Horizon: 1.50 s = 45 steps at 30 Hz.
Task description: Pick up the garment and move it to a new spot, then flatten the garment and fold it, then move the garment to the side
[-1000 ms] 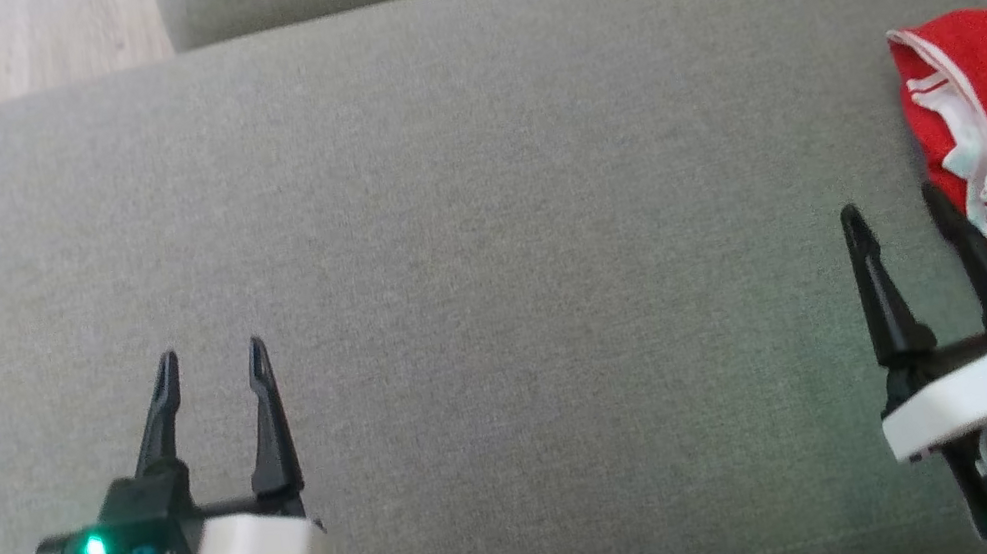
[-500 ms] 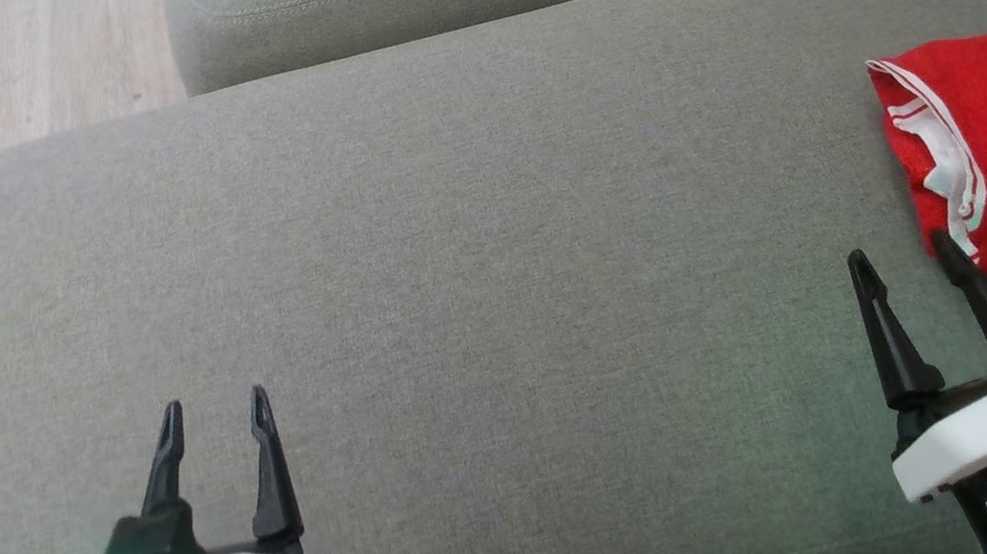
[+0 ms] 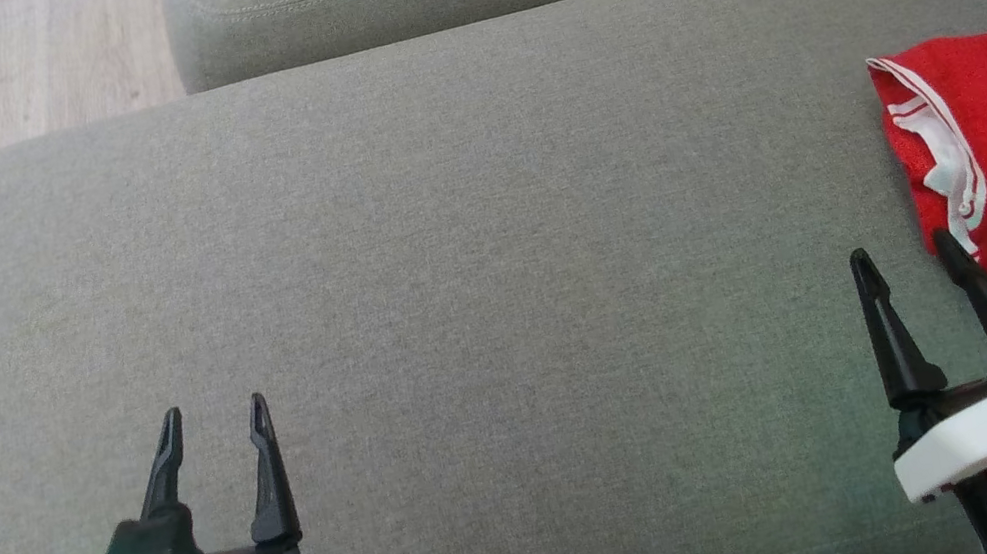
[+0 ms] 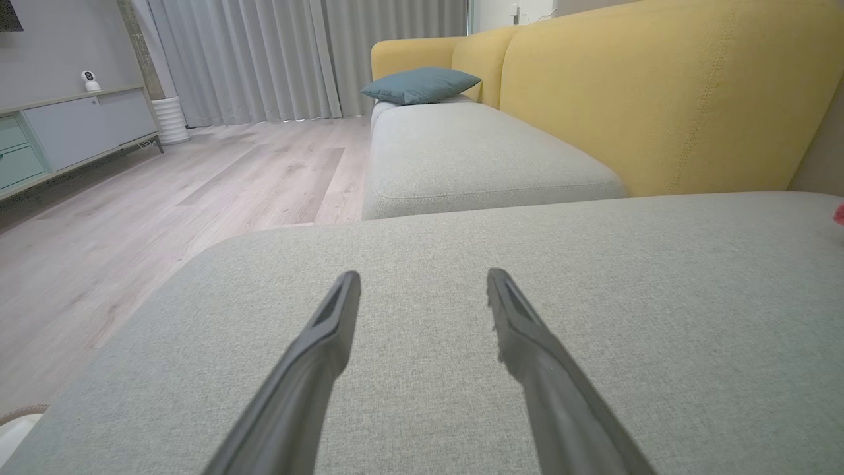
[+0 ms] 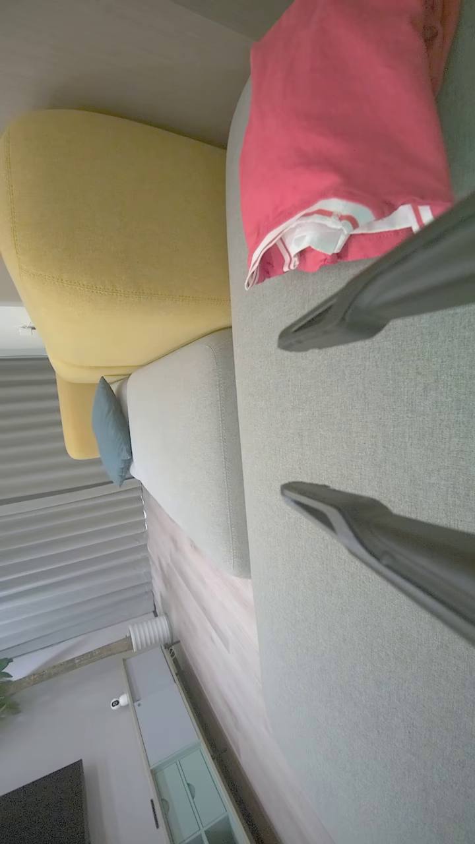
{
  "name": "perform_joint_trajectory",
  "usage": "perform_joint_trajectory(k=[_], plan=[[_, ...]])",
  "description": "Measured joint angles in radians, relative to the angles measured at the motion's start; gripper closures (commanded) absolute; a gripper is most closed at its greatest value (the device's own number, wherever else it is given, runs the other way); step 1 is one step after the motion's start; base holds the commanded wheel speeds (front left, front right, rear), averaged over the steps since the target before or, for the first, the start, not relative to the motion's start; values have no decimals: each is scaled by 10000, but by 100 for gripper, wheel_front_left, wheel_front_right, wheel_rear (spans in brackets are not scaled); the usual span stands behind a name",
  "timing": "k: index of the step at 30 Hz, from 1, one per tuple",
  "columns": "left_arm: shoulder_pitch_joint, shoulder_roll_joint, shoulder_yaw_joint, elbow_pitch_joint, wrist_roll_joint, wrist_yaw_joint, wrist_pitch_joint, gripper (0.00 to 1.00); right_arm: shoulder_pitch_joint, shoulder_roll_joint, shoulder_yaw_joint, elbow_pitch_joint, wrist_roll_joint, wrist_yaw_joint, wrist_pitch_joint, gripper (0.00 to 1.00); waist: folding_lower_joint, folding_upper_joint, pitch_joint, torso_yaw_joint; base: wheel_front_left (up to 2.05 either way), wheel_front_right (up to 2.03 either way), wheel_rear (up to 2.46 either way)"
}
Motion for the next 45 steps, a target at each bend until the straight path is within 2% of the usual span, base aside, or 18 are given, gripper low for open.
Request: perform_joint_trajectory(k=[14, 15, 21, 45], plan=[[-11, 33, -36, 2, -77, 88, 6, 0, 0, 4, -13, -2, 33, 0, -6, 0, 0, 0, 70, 17, 0, 0, 0], [-12, 33, -42, 2, -102, 86, 6, 100, 0, 4, -13, -2, 79, 0, -8, 100, 0, 0, 69, 19, 0, 0, 0], [381, -201, -125, 748, -178, 71, 29, 100, 186, 10, 10, 897, 144, -2, 0, 100, 0, 0, 69, 22, 0, 0, 0], [344, -355, 334, 980, -2991, -571, 619, 100, 164, -6, -2, 1394, 3106, -4, 0, 100, 0, 0, -30, 68, 0, 0, 0]])
